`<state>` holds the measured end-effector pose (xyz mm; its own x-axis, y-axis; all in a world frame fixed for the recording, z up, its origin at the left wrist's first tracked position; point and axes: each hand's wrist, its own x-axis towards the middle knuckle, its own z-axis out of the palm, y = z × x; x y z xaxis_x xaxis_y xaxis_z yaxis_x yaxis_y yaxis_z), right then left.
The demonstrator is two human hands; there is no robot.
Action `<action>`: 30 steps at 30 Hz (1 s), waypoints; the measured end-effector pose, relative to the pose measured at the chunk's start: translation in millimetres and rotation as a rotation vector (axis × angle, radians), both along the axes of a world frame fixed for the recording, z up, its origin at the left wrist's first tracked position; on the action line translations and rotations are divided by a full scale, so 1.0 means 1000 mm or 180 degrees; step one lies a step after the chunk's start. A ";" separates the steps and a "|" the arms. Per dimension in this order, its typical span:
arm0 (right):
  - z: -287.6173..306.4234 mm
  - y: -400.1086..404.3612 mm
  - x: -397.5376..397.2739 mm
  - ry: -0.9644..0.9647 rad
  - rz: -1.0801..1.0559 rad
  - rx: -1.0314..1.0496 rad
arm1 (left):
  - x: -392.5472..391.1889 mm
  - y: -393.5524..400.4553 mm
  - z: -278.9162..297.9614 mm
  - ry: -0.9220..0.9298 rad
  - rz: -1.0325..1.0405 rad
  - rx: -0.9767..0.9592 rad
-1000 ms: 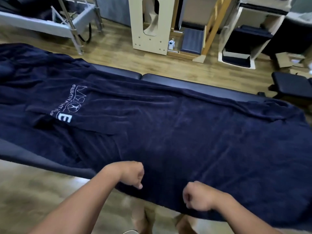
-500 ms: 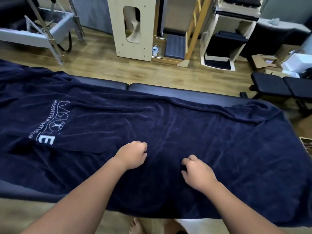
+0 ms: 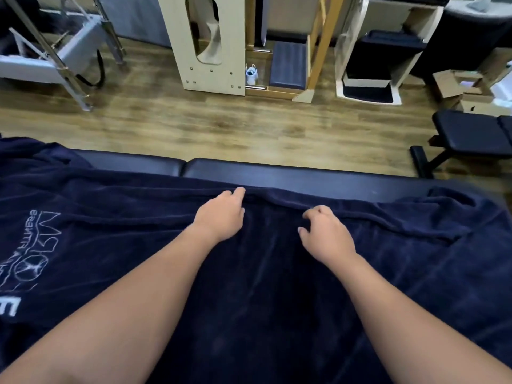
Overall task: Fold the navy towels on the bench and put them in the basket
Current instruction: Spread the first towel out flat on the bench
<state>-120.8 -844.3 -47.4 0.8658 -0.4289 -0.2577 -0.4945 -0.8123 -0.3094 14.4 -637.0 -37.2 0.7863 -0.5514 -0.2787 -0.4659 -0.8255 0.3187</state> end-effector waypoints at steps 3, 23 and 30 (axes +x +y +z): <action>-0.006 -0.018 0.027 0.0110 -0.0057 -0.0072 | 0.021 -0.015 -0.008 0.0060 0.0116 0.0287; -0.006 -0.073 0.111 -0.0354 -0.0166 -0.0138 | 0.050 -0.063 -0.008 0.0378 0.0096 0.0106; -0.030 -0.065 0.040 0.0088 0.0491 -0.0211 | -0.050 -0.103 -0.039 0.0317 -0.1006 0.1123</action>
